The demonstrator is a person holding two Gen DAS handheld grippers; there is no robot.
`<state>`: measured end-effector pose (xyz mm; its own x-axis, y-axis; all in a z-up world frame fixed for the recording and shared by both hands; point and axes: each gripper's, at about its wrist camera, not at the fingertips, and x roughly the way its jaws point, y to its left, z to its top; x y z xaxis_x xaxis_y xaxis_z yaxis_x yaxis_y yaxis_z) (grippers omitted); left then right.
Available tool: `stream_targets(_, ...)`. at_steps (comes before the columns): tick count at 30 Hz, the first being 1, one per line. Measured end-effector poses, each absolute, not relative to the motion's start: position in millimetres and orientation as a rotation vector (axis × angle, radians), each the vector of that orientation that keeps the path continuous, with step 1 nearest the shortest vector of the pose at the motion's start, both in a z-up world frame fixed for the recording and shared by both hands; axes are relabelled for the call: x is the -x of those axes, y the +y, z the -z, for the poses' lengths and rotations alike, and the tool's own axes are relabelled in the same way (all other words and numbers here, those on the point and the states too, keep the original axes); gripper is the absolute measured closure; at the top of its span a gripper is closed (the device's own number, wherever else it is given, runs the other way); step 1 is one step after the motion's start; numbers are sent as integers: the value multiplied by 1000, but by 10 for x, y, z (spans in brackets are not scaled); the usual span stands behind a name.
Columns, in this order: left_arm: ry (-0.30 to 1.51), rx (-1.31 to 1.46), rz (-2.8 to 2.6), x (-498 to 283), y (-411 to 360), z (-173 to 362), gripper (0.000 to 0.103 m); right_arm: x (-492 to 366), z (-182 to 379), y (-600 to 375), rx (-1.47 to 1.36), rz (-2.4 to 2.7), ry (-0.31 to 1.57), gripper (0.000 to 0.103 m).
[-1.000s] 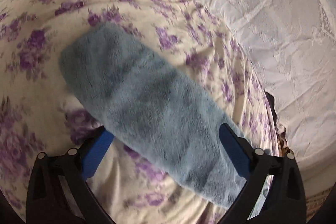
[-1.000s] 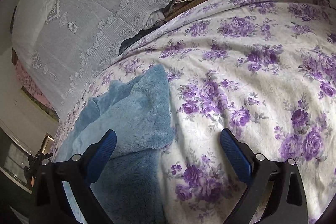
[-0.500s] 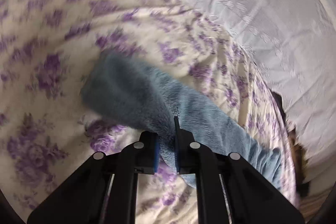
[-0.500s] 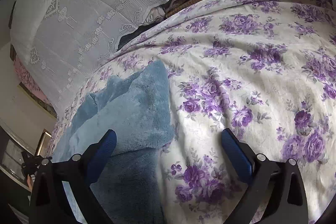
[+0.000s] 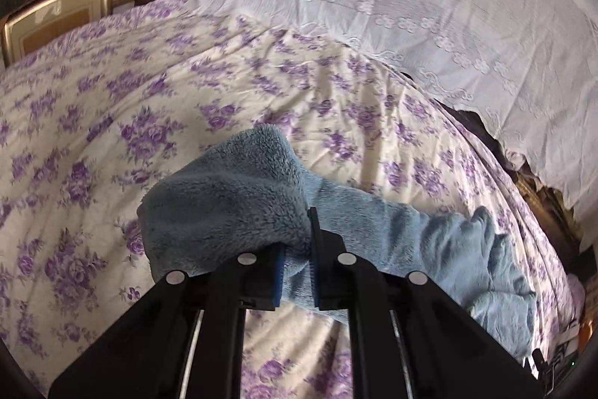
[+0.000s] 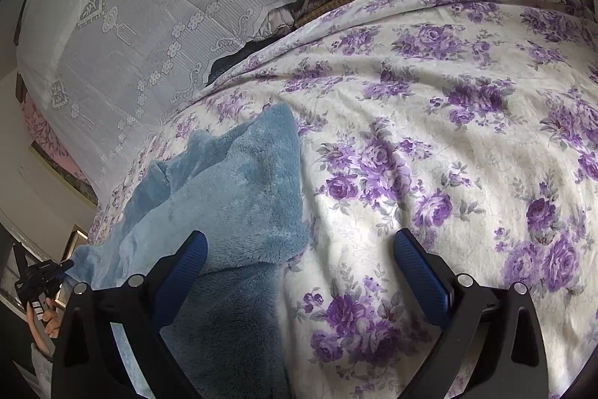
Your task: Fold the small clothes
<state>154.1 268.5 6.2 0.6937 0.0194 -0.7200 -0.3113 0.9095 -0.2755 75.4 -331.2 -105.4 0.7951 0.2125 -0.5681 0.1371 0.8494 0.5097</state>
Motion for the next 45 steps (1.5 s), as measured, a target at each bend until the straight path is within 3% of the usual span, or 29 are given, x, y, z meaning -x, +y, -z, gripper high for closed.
stream_targets(27,743,87,39,-1461,662,-739,93,-767,1052,-3314,-561,-41,665,3)
stream_targets(36,771,0,124,-1438,-76,-546,93,-765,1048,-3311,-560,-40,666,3)
stream_targets(42,832,-54,175,-1443,-523,-148,93,-764,1047,-3314,-561,-40,666,3)
stream_targets(44,870,-105,180,-1445,-698,97,89,-765,1051,-3311,-561,-40,666,3)
stream_targets(45,890,-129,178,-1447,-764,202,73,-763,1053,-3311,-562,-41,666,3)
